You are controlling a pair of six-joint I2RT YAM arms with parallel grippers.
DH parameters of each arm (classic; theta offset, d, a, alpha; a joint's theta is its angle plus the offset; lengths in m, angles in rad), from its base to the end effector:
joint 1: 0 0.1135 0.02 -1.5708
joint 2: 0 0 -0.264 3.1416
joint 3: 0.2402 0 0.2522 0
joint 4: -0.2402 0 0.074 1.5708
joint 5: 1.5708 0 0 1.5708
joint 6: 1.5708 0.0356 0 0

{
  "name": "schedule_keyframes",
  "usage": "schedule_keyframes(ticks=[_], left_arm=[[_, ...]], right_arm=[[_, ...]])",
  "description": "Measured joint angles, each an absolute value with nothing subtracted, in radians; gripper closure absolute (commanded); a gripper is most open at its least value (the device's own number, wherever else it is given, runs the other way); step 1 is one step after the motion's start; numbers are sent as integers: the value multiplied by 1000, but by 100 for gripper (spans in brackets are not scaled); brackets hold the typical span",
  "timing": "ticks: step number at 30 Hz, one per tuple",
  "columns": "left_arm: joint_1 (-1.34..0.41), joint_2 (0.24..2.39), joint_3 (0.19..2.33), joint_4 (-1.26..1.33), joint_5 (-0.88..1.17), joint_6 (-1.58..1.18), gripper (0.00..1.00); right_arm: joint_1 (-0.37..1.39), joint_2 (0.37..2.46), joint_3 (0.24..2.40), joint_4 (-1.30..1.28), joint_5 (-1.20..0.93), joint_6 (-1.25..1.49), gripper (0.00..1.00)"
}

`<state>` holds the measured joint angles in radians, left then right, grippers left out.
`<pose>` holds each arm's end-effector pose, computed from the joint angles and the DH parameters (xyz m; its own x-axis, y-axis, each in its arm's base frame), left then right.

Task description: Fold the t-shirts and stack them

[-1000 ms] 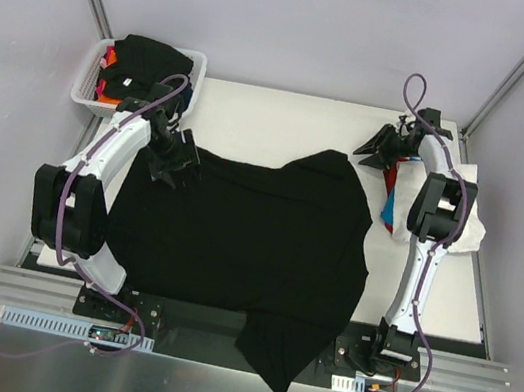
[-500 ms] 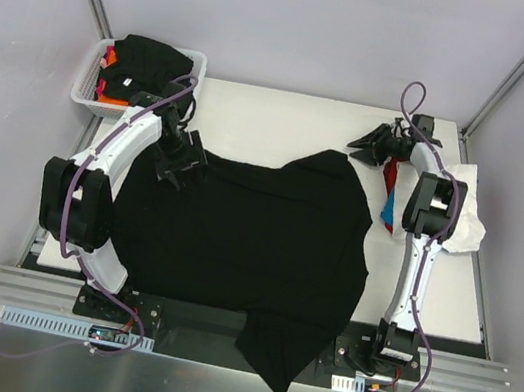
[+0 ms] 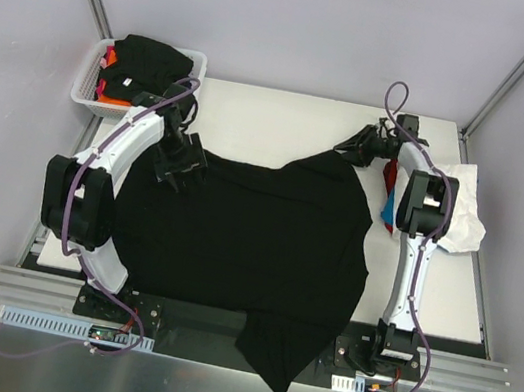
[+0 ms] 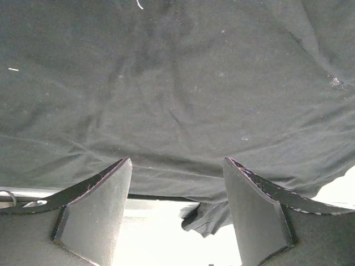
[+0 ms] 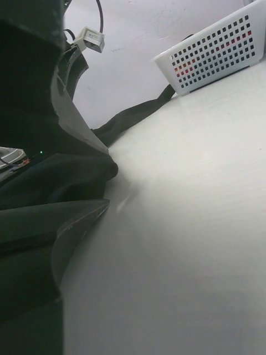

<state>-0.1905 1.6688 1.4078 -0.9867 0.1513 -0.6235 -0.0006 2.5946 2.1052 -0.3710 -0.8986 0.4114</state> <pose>0.3256 -0.0683 0.2674 -0.8926 -0.4157 -0.1743 -0.3535 0.8855 -0.3014 0.5526 0.0275 0.1157 -0.8987 0.2496 -0.3605 -0.1642 0.5709 0.8045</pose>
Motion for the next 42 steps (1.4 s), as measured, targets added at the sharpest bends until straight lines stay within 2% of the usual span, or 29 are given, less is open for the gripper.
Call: schedule_keyframes(ticks=[8,21,31,42], left_arm=[[-191,1705,1435,-986,151,-617,33],[-191,1762,1507,-990,152,-622,32],[-191,1781,1604,-984,152,-649,33],[-191,1909,1683,-962,158,-634,32]], right_arm=[[-22,2537,2033,-409,-861,369,61],[-124,2512,2031,-434,-828,347,62],[-119,2512,2030,-430,-807,376,60],[-119,2495,2031,-486,-742,316,60]])
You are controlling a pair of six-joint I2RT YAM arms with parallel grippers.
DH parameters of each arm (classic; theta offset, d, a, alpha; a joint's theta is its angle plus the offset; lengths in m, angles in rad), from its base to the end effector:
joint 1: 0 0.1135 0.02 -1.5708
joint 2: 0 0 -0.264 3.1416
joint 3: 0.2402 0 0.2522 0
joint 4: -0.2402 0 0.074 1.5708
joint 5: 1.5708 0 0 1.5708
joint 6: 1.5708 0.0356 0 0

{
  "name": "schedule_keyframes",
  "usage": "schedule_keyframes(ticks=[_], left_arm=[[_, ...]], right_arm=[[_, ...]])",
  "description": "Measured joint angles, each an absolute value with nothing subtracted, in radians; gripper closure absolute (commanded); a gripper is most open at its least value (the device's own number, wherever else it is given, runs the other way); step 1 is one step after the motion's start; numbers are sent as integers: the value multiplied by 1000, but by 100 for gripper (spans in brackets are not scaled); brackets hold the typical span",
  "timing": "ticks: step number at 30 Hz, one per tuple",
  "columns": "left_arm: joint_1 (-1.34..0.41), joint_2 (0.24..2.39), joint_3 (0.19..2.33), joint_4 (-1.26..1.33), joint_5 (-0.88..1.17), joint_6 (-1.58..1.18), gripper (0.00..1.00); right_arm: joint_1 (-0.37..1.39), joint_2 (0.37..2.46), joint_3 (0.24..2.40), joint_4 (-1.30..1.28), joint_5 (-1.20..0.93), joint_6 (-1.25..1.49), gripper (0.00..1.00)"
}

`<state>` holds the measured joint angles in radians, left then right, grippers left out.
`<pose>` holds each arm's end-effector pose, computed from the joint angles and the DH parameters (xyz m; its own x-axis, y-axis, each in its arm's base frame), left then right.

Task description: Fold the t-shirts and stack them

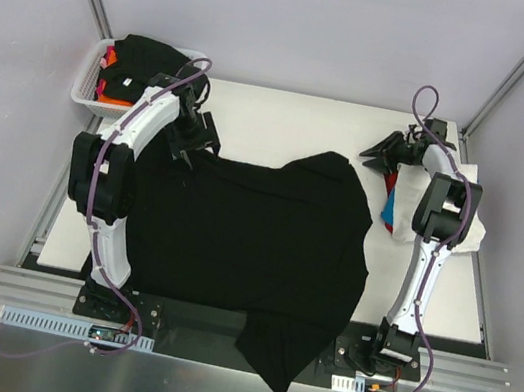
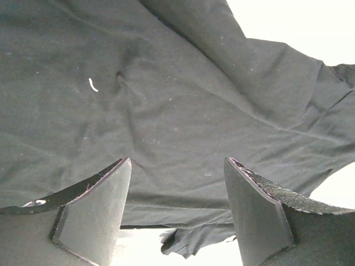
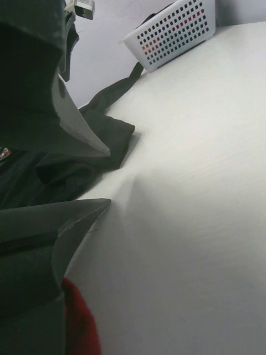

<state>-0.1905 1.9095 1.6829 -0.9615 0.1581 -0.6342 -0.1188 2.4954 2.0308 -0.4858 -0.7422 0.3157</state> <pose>0.3923 -0.0814 0.2647 -0.8788 -0.4265 -0.2143 -0.3426 0.8762 -0.3389 0.5340 -0.0395 0.1348 -0.8620 0.3333 -0.3819 -0.0370 0.7100 0.7033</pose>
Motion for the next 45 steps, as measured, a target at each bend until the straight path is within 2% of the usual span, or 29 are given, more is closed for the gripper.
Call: schedule_keyframes(ticks=[15,30,33,34,36,37,45], left_arm=[[-190,1911,1678,-953,178,-584,32],[-190,1907,1636,-950,171,-548,32],[-190,1905,1629,-947,171,-539,32],[-190,1904,1625,-947,171,-537,32],[-190,1903,1618,-947,171,-534,31],[-190,1903,1615,-946,170,-533,32],[-190,1900,1598,-944,170,-530,32]], right_arm=[[-85,2496,2032,-453,-741,337,60],[-9,2444,1899,-352,-766,380,60],[-10,2423,1866,-353,-760,374,69],[-10,2420,1859,-353,-758,373,77],[-10,2417,1851,-353,-754,371,87],[-10,2417,1851,-355,-751,368,99],[-10,2417,1858,-358,-738,368,99]])
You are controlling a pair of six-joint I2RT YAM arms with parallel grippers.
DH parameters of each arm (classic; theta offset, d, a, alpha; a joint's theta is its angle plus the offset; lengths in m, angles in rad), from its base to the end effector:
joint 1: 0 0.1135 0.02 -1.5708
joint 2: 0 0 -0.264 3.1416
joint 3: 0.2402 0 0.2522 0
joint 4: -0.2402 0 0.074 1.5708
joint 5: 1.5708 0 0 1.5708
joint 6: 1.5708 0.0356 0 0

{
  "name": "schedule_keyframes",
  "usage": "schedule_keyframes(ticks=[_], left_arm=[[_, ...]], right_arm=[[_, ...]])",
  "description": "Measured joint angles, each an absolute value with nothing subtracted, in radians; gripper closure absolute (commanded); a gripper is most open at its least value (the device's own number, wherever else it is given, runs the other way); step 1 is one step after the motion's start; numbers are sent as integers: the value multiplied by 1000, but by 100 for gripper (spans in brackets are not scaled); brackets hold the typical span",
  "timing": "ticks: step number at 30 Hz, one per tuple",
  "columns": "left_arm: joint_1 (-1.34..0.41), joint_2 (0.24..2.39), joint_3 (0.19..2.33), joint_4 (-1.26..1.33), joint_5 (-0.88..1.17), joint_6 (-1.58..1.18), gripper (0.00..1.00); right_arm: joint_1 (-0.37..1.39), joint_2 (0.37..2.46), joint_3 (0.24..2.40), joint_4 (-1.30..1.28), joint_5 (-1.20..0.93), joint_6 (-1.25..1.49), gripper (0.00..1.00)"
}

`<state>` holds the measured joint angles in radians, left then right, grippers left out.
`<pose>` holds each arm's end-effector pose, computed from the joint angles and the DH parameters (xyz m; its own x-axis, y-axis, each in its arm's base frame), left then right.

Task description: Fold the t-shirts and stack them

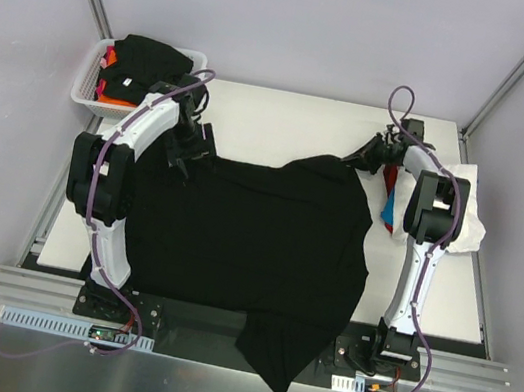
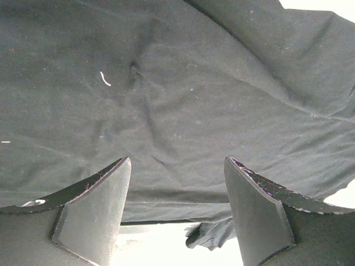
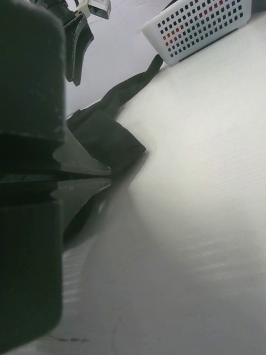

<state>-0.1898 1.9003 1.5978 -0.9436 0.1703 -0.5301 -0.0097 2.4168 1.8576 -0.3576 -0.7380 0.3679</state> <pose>0.3838 -0.0799 0.2442 -0.9239 -0.3299 -0.1940 -0.2644 0.9166 -0.2999 0.5184 0.0189 0.1298 -0.8851 0.2747 -0.3756 -0.0898 0.6912 0.7170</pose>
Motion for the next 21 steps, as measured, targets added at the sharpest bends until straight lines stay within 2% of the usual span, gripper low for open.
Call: schedule_keyframes(ticks=[6,13,21], left_arm=[[-190,1892,1586,-939,170,-529,31],[-188,1890,1568,-930,170,-520,32],[-179,1890,1567,-928,171,-506,32]], right_arm=[[-11,2417,1934,-371,-700,386,99],[-21,2449,2147,-340,-683,459,99],[-25,2495,2169,-310,-656,507,99]])
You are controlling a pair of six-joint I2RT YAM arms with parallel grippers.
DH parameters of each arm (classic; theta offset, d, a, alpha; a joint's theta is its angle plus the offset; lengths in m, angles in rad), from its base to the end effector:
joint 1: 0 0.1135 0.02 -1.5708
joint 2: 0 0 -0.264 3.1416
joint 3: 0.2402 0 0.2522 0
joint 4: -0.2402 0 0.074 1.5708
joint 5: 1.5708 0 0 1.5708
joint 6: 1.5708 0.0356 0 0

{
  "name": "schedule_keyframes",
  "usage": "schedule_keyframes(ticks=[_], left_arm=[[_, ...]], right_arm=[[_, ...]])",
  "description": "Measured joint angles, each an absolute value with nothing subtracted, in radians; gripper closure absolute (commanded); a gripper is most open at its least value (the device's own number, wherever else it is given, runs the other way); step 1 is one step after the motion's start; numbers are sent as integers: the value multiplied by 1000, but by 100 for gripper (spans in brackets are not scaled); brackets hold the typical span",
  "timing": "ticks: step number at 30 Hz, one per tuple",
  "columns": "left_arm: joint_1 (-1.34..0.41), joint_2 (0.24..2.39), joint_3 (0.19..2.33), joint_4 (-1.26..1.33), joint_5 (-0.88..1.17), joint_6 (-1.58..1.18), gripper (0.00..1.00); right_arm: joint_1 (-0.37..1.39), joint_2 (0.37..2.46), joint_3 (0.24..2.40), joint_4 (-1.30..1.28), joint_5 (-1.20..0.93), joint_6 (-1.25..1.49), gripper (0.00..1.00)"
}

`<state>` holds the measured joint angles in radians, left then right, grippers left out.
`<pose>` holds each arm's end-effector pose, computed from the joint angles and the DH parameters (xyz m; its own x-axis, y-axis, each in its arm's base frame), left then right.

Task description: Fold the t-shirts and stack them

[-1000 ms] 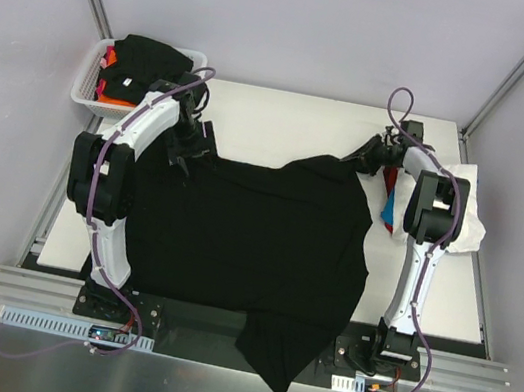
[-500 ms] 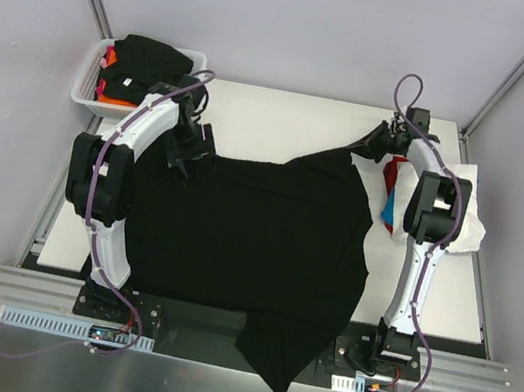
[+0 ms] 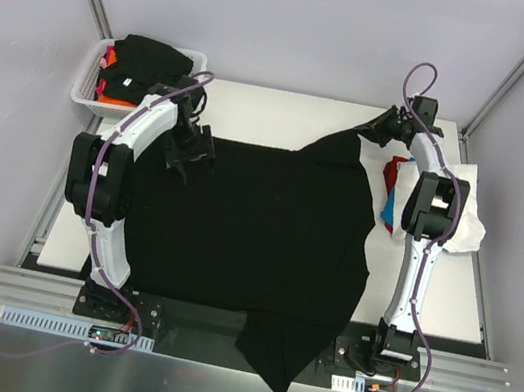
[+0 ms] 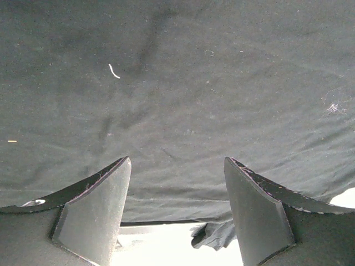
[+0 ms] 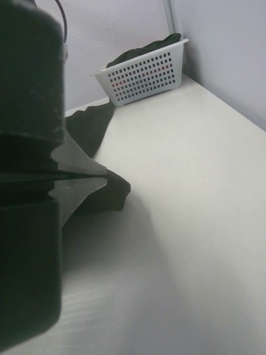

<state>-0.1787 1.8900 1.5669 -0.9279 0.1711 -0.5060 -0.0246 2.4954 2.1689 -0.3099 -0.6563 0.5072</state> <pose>0.3812 -0.0750 0.2397 -0.9275 -0.3178 -0.1966 -0.2535 0.9217 -0.2938 0.5646 0.0078 0.1900 -0.7482 0.4034 -0.5269 -0.1232 0.6958 0.7076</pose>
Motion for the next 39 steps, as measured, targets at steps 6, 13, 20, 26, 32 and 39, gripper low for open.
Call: schedule_keyframes(ticks=[6,13,20,26,32,39], left_arm=[[-168,1890,1560,-924,174,-503,32],[-168,1874,1506,-919,174,-495,32],[-168,1834,1433,-915,173,-487,32],[-168,1825,1424,-909,175,-487,32],[-168,1825,1425,-903,180,-487,31],[-168,1827,1472,-900,183,-490,30]], right_arm=[[-30,2534,2165,-286,-628,529,99],[-35,2590,2178,-226,-609,581,99],[-39,2646,2201,-168,-599,625,98],[-60,2648,2201,-120,-606,644,61],[-89,2637,2165,-80,-633,652,54],[-90,2449,1929,-106,-689,612,52]])
